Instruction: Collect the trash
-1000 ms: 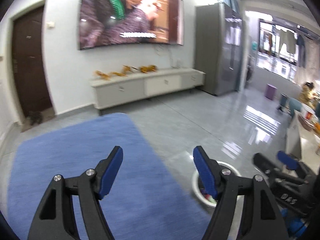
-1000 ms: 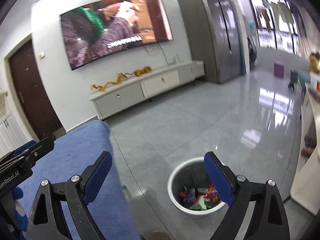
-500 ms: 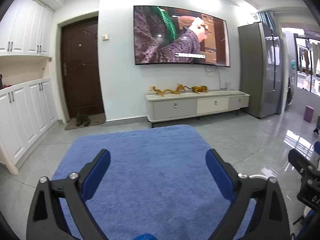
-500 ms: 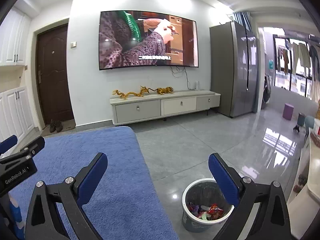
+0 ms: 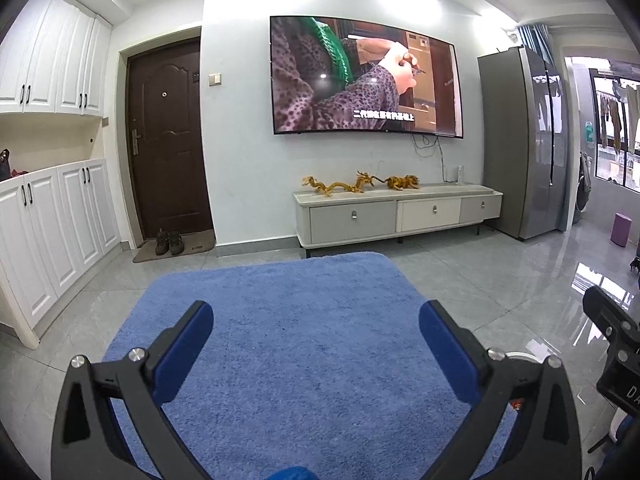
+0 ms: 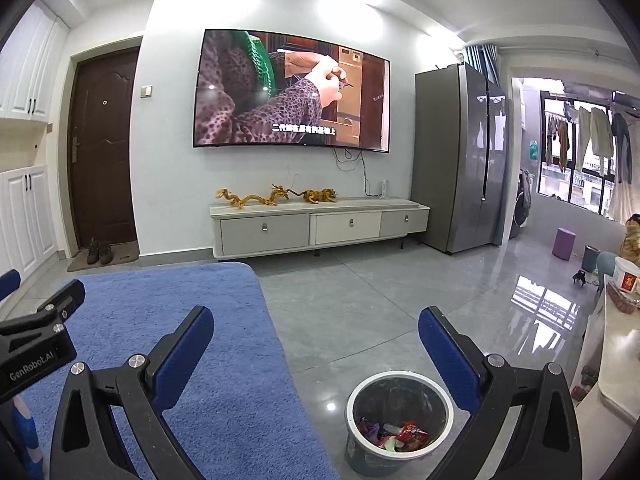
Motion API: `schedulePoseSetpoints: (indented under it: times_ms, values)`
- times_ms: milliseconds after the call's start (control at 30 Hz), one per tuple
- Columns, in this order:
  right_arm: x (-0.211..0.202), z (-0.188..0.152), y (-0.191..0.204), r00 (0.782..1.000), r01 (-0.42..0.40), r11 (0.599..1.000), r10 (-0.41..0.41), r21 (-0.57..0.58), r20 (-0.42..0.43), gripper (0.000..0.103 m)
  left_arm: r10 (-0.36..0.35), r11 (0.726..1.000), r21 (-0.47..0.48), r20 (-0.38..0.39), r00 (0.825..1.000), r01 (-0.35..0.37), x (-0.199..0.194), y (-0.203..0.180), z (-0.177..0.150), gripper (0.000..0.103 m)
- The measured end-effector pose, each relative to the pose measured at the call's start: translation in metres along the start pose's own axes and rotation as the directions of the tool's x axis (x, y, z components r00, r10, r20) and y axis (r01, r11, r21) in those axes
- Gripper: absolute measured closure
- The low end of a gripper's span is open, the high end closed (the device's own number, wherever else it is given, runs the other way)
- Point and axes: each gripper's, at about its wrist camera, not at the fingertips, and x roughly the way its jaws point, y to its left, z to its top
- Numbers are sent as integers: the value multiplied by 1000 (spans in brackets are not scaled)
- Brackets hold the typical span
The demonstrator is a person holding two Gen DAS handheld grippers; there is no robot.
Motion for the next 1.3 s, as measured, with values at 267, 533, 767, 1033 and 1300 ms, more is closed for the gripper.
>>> schedulePoseSetpoints:
  times_ms: [267,533,767,1033,1300]
  values:
    - [20,-8,-3,999,40,999,-40,-4,-33,0,-47,999,11,-33,998,47,18,-19,-8,0]
    - [44,-20,-6,994,66,998,-66,-3,-84,0,-64,997,27,-73,995,66,42,-29,-17,0]
    - [63,-33,-14,987,86,996,-84,14,-138,0,-63,997,44,-103,993,68,57,-35,-26,0]
    - [73,-39,-16,983,90,996,-85,24,-163,0,-84,994,55,-143,986,93,72,-43,-37,0]
    - [80,-40,-17,979,94,995,-89,21,-182,0,-110,991,53,-164,980,120,77,-46,-41,0]
